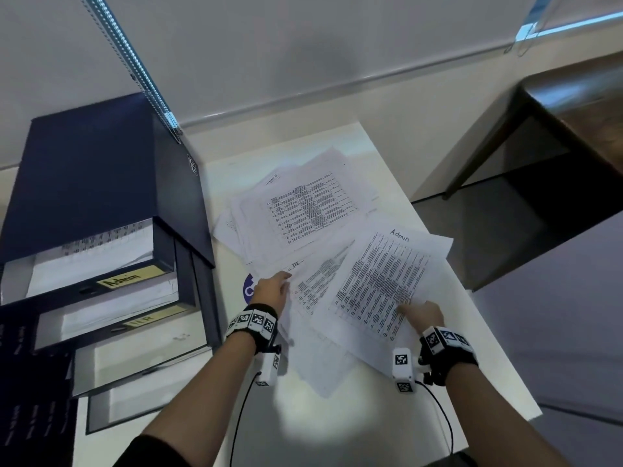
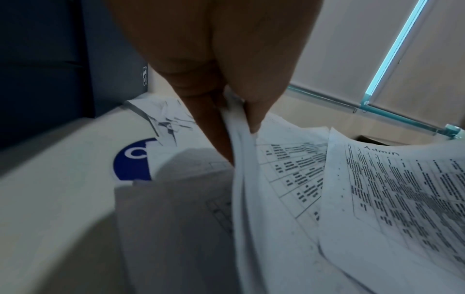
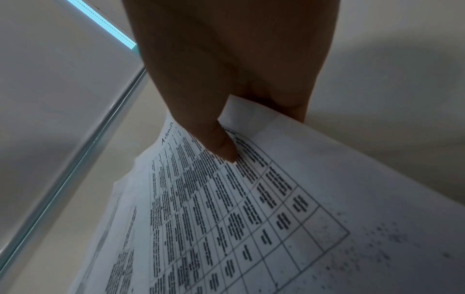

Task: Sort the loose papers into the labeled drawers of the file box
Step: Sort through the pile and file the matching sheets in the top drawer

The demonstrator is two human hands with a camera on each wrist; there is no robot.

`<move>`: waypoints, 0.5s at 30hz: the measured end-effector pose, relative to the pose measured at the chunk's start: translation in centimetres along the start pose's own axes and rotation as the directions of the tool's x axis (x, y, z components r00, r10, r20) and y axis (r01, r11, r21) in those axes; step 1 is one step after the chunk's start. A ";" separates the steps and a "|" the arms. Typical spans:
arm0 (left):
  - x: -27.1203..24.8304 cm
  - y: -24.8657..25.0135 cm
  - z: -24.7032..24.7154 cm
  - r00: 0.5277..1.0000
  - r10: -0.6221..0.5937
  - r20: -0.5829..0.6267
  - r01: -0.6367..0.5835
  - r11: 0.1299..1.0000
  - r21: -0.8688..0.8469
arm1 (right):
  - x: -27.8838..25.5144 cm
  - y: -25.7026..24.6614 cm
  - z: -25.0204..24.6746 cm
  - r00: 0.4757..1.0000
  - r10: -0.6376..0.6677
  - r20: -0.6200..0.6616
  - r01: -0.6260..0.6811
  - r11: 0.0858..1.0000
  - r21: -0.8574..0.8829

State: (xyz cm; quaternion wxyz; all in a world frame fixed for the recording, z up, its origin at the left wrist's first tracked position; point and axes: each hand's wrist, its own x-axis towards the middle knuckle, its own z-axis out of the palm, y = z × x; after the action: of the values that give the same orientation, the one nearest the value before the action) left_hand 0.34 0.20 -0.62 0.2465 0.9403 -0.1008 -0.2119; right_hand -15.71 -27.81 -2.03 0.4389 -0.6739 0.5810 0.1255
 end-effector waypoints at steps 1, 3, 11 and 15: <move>-0.1 -0.3 -0.4 1.000 -0.003 -0.013 0.003 1.000 0.013 | -0.2 -0.1 0.1 1.000 -0.007 -0.002 0.007 1.000 0.003; -0.3 -1.1 -1.4 0.997 -0.035 -0.072 0.036 0.999 0.019 | -0.6 -0.3 0.6 0.999 -0.038 0.002 0.038 0.999 0.013; -1.9 -1.7 -1.7 0.998 0.005 -0.066 0.001 0.995 0.099 | -3.0 -1.6 4.1 0.975 -0.201 0.096 0.196 0.979 0.063; -1.8 -0.5 -1.0 0.988 -0.119 0.103 0.132 0.983 -0.129 | -5.1 -2.4 5.1 0.934 -0.240 0.265 0.250 0.968 -0.004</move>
State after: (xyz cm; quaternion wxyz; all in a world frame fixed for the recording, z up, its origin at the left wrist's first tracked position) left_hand -0.76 1.57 0.55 0.2908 0.9148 -0.0380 -0.2777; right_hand -13.36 -20.72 -0.48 0.5115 -0.7265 0.4267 0.1687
